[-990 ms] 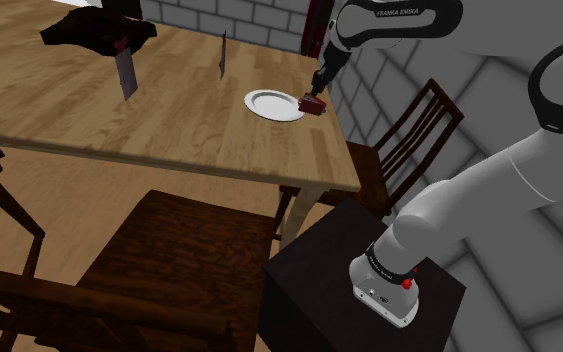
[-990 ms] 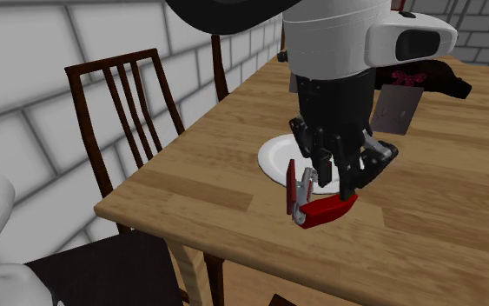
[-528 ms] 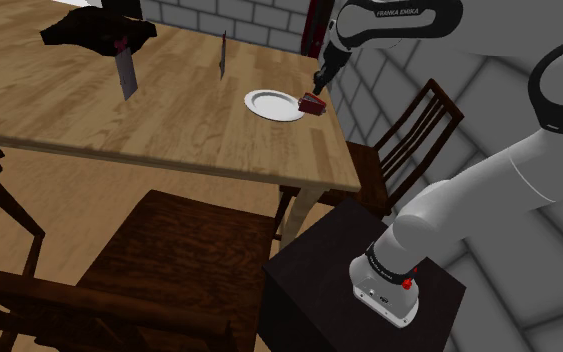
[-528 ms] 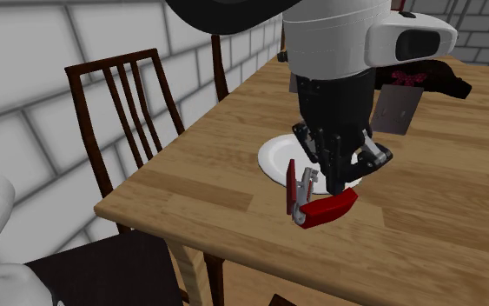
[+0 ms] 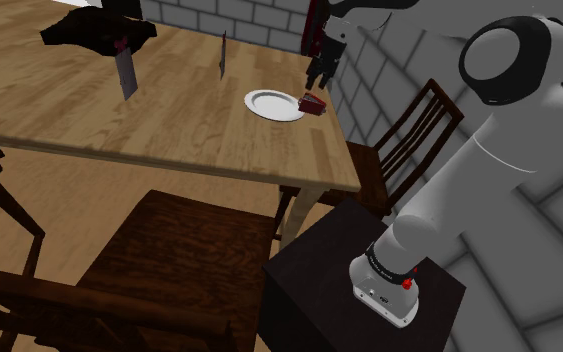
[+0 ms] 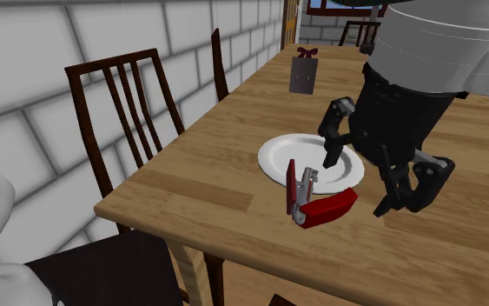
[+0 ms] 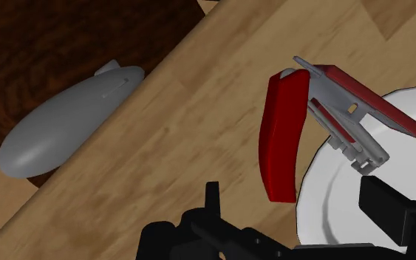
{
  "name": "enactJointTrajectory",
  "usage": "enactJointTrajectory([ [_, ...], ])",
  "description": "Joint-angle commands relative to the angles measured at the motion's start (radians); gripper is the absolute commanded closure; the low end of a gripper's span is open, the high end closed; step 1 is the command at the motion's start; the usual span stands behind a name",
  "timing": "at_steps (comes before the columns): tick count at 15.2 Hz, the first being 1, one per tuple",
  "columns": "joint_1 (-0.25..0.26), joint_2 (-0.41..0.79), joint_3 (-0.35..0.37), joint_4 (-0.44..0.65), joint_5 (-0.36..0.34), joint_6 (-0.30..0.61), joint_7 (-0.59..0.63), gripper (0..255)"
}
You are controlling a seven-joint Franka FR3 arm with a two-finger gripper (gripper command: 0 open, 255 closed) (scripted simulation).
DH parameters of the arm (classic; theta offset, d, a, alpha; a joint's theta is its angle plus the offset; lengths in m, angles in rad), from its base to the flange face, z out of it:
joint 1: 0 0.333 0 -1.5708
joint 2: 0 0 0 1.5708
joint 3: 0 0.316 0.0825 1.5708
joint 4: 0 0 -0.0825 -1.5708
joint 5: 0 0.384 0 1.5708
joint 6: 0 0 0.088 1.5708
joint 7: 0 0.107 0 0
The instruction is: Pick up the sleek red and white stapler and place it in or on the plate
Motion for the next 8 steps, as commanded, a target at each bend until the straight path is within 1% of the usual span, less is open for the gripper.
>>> enactJointTrajectory([
  [1, 0.001, 0.008, 0.001, -0.015, 0.008, 0.012, -0.002, 0],
  [4, 0.005, 0.010, 0.004, -0.060, 0.011, 0.060, -0.004, 0],
  [8, 0.005, 0.010, 0.004, -0.060, 0.011, 0.060, -0.004, 0],
])
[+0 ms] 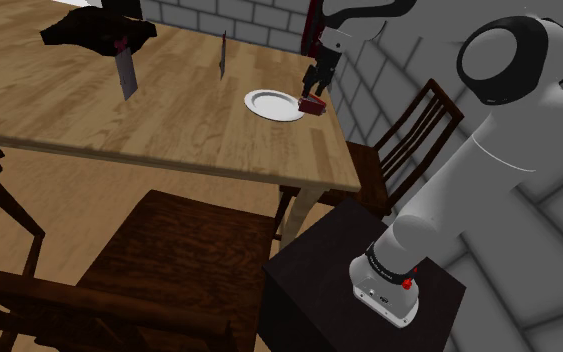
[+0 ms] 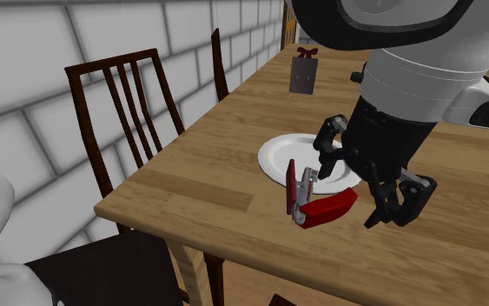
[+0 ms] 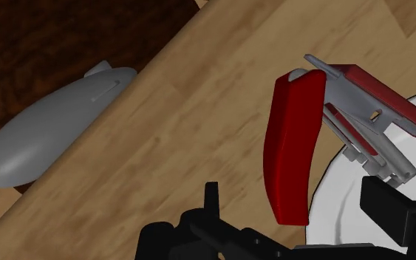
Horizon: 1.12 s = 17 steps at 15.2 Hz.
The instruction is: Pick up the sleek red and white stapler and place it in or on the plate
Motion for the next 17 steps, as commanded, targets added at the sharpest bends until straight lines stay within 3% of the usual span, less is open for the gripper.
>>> enactJointTrajectory([
  [1, 0.000, 0.000, 0.000, -0.001, 0.000, 0.001, 0.000, 0],
  [4, 0.000, 0.000, 0.000, -0.001, 0.000, 0.001, 0.000, 0],
  [5, 0.000, 0.000, 0.000, -0.001, 0.000, 0.001, 0.000, 255],
  [14, 0.000, 0.000, 0.000, -0.001, 0.000, 0.001, 0.000, 255],
  [17, 0.000, -0.004, 0.000, 0.034, -0.003, -0.038, 0.007, 255],
])
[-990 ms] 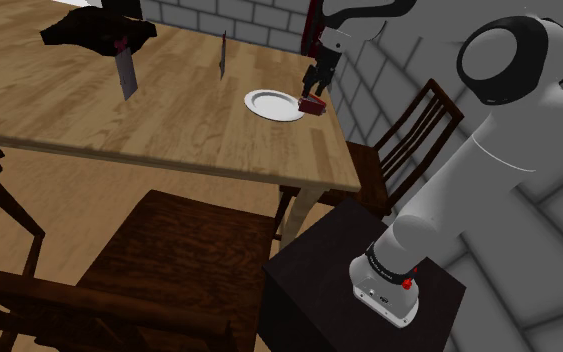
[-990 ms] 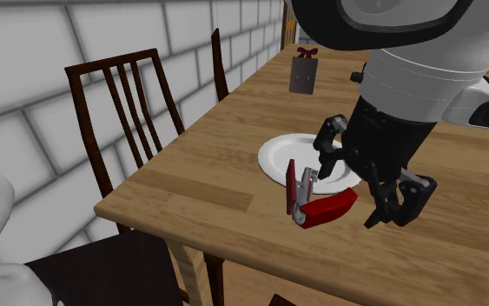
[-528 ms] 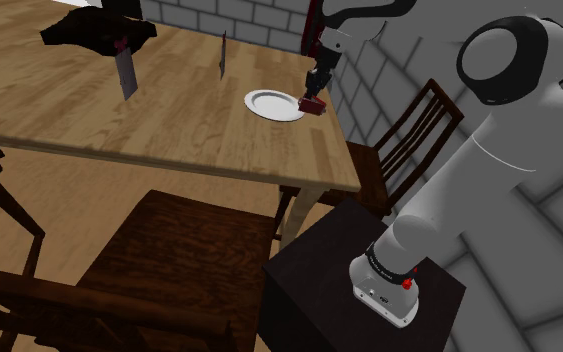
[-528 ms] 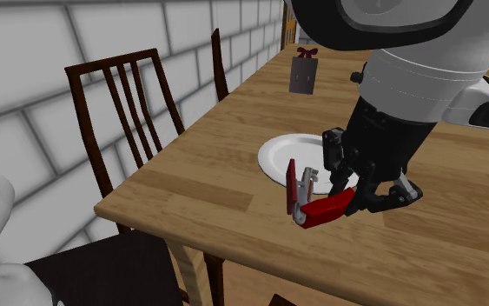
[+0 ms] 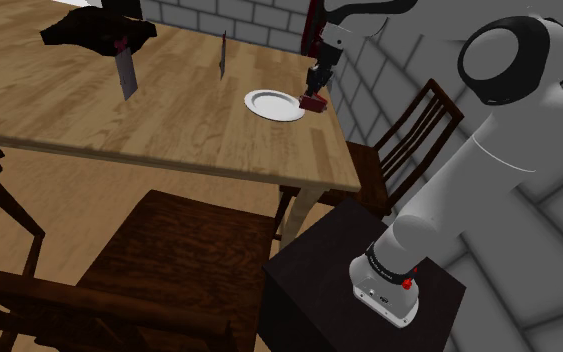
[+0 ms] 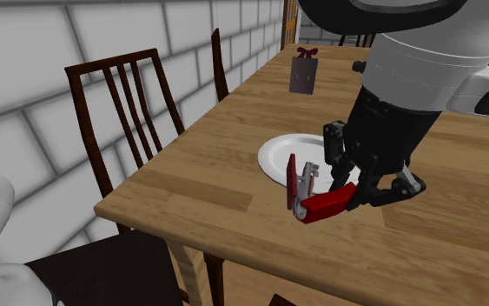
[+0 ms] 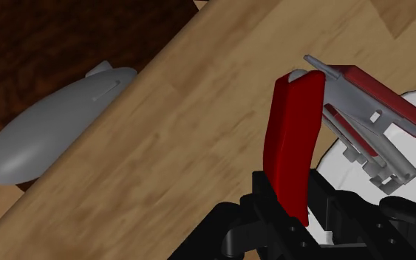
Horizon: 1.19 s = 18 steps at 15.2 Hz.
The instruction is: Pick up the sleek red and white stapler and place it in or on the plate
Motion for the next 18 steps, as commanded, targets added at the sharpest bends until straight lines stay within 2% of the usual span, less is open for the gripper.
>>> enactJointTrajectory([
  [1, 0.000, -0.001, 0.000, 0.025, -0.001, -0.026, 0.004, 255],
  [14, -0.002, 0.005, -0.003, 0.195, -0.004, -0.188, 0.027, 255],
  [18, 0.040, 0.040, 0.041, 0.246, 0.009, -0.191, 0.114, 255],
])
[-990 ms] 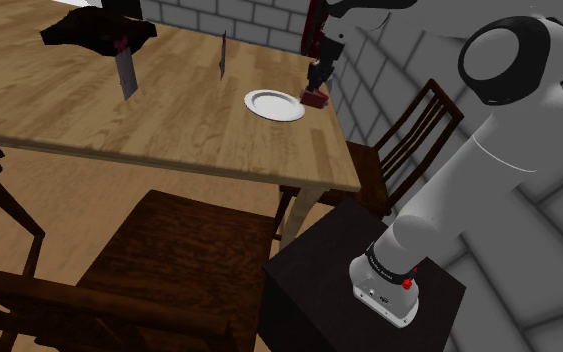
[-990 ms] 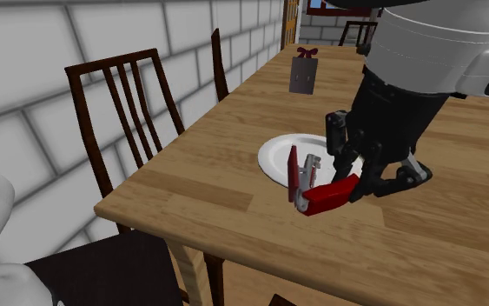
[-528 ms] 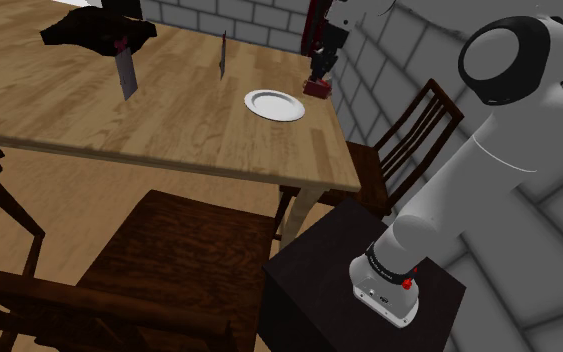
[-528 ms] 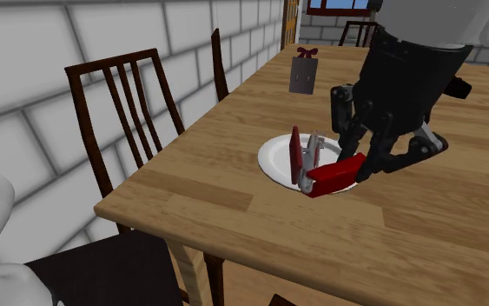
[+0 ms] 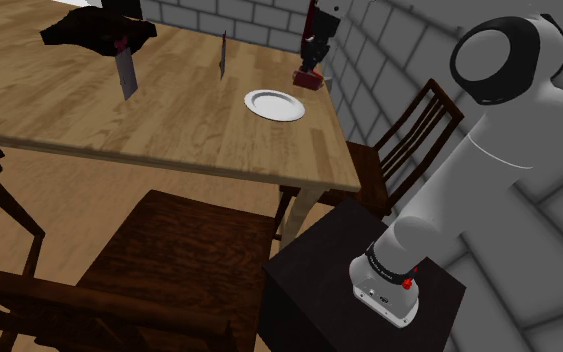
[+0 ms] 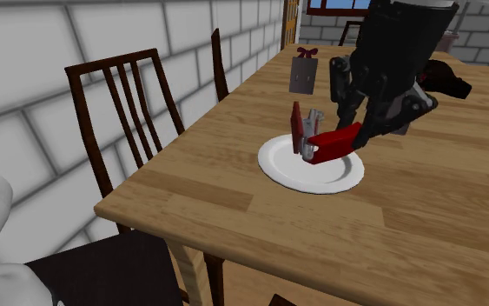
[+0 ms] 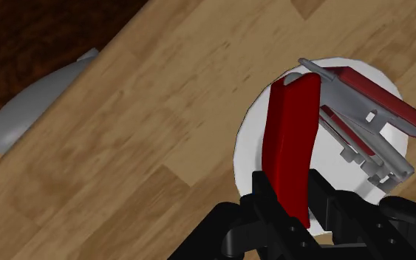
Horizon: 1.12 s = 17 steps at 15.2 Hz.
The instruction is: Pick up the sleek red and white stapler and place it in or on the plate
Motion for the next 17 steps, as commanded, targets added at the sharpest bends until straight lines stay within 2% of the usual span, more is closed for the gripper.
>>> enactJointTrajectory([
  [1, 0.020, 0.014, 0.020, 0.024, 0.005, -0.003, 0.042, 255],
  [5, 0.064, 0.073, 0.061, 0.109, 0.017, -0.014, 0.131, 255],
  [17, 0.069, 0.057, 0.064, -0.072, 0.017, 0.150, 0.107, 255],
])
